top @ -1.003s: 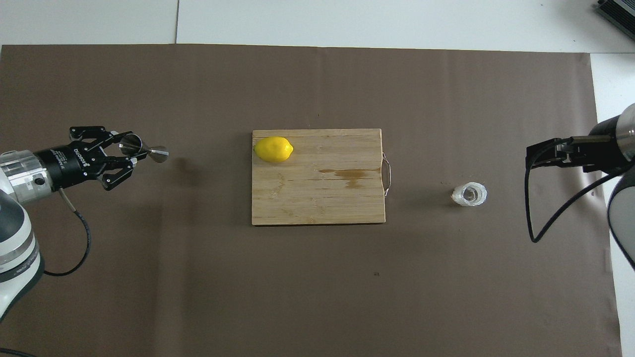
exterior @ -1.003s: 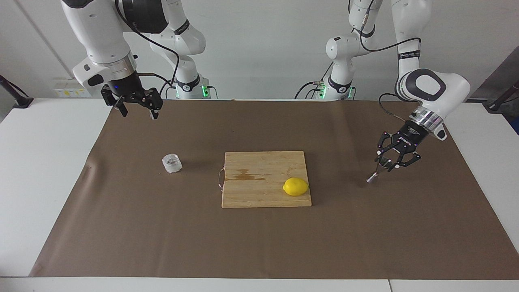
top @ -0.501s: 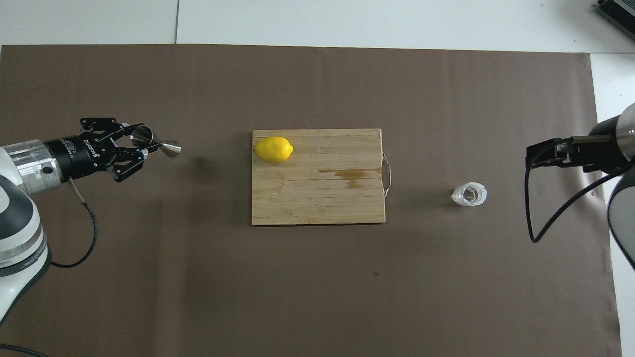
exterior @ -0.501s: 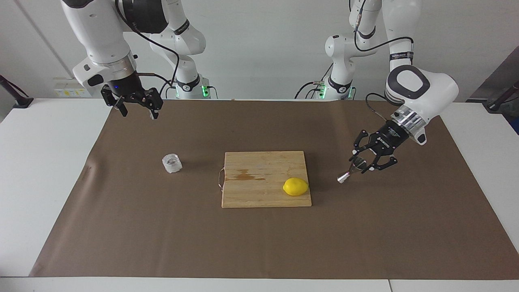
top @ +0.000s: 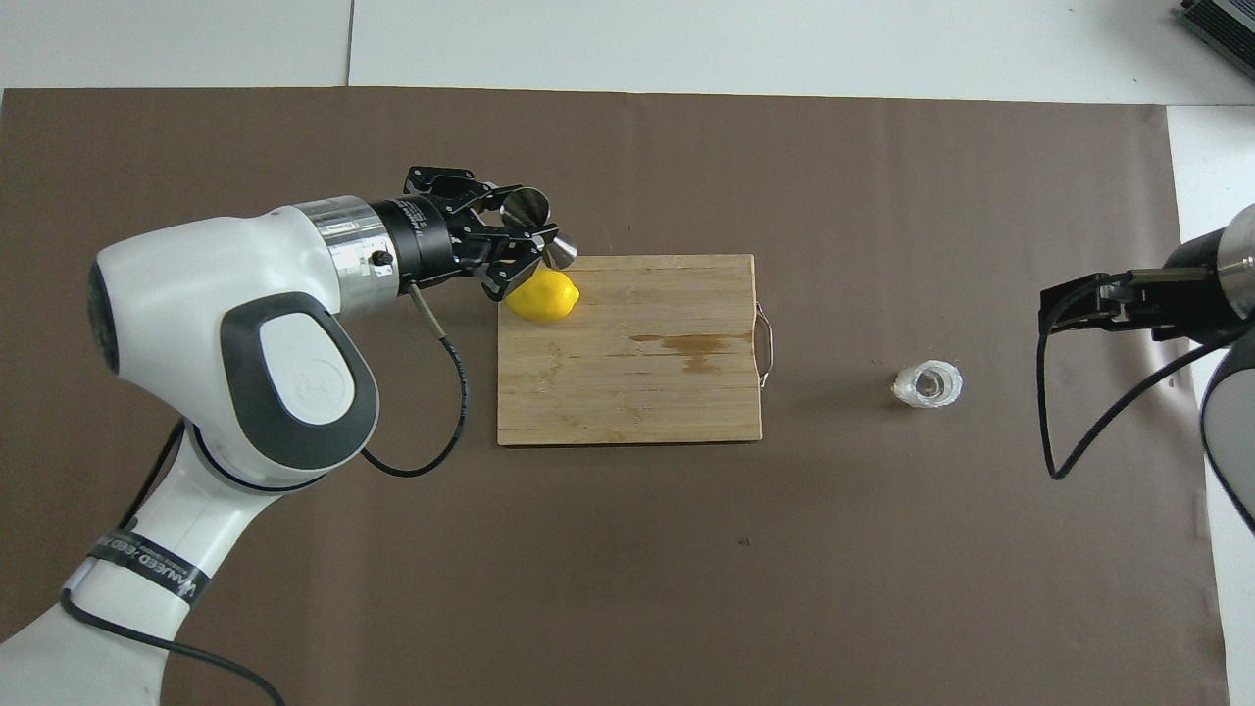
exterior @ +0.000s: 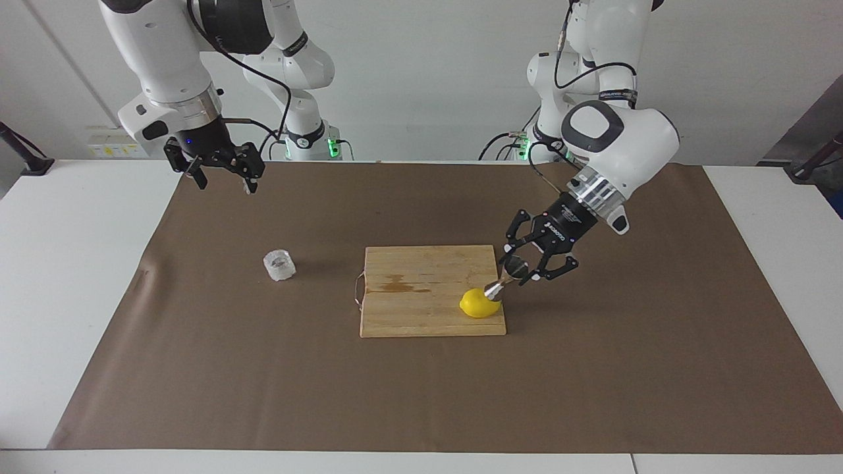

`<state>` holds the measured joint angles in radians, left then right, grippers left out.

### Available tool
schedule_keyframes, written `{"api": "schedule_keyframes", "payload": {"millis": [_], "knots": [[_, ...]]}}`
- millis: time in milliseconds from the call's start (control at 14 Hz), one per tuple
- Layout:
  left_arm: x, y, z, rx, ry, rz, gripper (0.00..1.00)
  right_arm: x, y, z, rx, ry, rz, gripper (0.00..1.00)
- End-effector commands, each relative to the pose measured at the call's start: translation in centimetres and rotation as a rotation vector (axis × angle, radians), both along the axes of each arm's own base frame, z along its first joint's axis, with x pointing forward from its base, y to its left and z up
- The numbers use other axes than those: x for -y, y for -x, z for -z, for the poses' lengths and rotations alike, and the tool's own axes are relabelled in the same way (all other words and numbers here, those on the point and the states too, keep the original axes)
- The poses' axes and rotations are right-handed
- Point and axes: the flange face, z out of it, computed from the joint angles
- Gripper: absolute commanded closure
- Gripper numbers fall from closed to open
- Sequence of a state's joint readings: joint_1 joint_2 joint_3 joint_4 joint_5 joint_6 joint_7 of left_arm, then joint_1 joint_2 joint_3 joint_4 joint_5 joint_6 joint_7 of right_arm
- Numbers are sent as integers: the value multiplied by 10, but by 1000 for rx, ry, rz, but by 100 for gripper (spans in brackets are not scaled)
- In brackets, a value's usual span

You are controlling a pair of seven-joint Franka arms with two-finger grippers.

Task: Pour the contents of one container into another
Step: 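Lower the metal cup onto the cutting board and open the left gripper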

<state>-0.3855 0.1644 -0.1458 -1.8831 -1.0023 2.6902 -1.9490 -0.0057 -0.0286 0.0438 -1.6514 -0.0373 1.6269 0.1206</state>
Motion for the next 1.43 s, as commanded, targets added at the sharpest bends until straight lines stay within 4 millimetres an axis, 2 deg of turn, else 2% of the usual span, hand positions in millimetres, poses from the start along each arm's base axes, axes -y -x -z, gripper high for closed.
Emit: {"api": "schedule_keyframes", "payload": {"millis": [0,143,573,716,860,931,1361], "knots": [[53,27,6,26,-12,17,100,0,1,0,-12,-28,-18,0],[75,43,10,20,-15,58,100,0,1,0,-12,-28,-18,0],[131,73,68,-6,-84,129,100,0,1,0,-12,-28,-18,0],[135,81,79,7,-115,140,100,0,1,0,-12,-28,-18,0],[146,91,98,7,-154,174,100,0,1,0,-12,-28,-18,0],[144,91,105,15,-165,162,100,0,1,0,-12,-28,-18,0],[147,95,116,15,-185,176,100,0,1,0,-12,-28,-18,0]]}}
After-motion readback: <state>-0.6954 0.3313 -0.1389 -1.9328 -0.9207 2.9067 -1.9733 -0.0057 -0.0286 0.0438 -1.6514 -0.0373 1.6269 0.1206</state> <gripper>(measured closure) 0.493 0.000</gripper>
